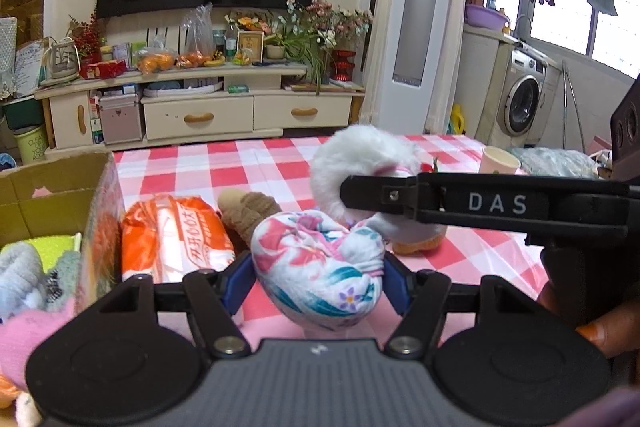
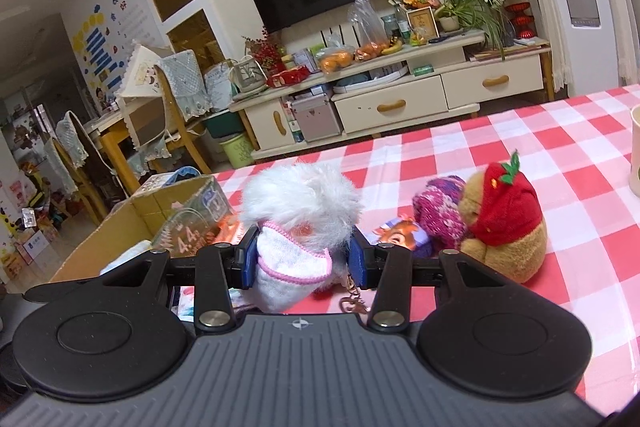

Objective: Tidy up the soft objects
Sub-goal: 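Lift both items, carry them over the cardboard box and open both tools, then move both open tools back over the pile on the table, then reach the left tool toward the pink knitted ball while the right tool approaches the teddy bear, then close the left tool on the pink knitted ball while the right tool grasps the teddy bear, then lift both items, carry them over the cardboard box and open both tools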

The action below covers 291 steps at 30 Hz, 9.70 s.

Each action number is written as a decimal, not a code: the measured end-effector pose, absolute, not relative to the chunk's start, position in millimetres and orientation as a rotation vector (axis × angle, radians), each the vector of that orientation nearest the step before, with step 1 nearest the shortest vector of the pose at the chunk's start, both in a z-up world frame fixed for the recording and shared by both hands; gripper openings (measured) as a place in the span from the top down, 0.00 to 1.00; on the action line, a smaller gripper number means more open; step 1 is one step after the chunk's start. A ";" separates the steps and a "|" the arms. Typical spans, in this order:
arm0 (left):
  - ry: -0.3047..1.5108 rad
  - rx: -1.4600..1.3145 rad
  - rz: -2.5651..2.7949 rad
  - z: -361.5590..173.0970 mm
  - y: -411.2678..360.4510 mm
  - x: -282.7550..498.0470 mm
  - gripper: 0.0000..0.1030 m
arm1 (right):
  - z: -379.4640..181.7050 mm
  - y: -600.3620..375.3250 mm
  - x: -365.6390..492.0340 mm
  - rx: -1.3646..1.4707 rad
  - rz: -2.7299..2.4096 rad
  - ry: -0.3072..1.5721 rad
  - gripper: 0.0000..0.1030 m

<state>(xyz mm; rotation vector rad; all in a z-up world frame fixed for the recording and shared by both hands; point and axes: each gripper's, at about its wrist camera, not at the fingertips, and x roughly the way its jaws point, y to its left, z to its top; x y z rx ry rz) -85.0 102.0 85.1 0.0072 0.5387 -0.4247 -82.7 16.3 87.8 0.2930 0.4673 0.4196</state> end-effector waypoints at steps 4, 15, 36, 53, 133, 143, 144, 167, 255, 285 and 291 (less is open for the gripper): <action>0.509 -0.008 -0.417 90.8 111.0 -88.8 0.36 | 90.1 16.3 -82.3 0.286 0.429 0.455 0.47; 0.417 -0.081 -0.350 109.0 146.5 -95.6 0.36 | 99.6 27.6 -81.8 0.237 0.487 0.403 0.47; 0.345 -0.194 -0.087 117.5 226.9 -102.8 0.36 | 97.8 75.8 -48.5 0.174 0.693 0.414 0.46; 0.384 -0.205 0.150 113.2 255.6 -97.6 0.11 | 87.0 42.4 -63.5 0.209 0.627 0.407 0.02; 0.460 0.060 -0.050 97.7 94.1 -64.9 0.01 | 40.1 -76.5 -116.9 0.155 0.096 0.349 0.00; 0.505 0.055 -0.100 87.9 67.8 -52.4 0.01 | 24.8 -71.4 -86.4 0.097 0.050 0.418 0.00; 0.505 0.053 -0.105 88.0 65.7 -51.0 0.01 | 24.1 -71.3 -82.5 0.094 0.051 0.423 0.00; 0.528 0.084 -0.241 72.1 14.8 -24.4 0.01 | 11.2 -92.7 -53.4 0.174 0.158 0.544 0.05; 0.652 -0.061 -0.328 71.7 22.1 -36.3 0.63 | 24.0 -114.4 -86.6 0.319 0.148 0.513 0.31; 0.460 -0.133 -0.320 111.4 98.2 -80.0 0.62 | 34.9 -67.8 -106.6 0.258 0.171 0.499 0.31; 0.419 -0.169 -0.288 119.9 122.3 -82.8 0.62 | 52.4 -42.9 -111.2 0.236 0.224 0.463 0.31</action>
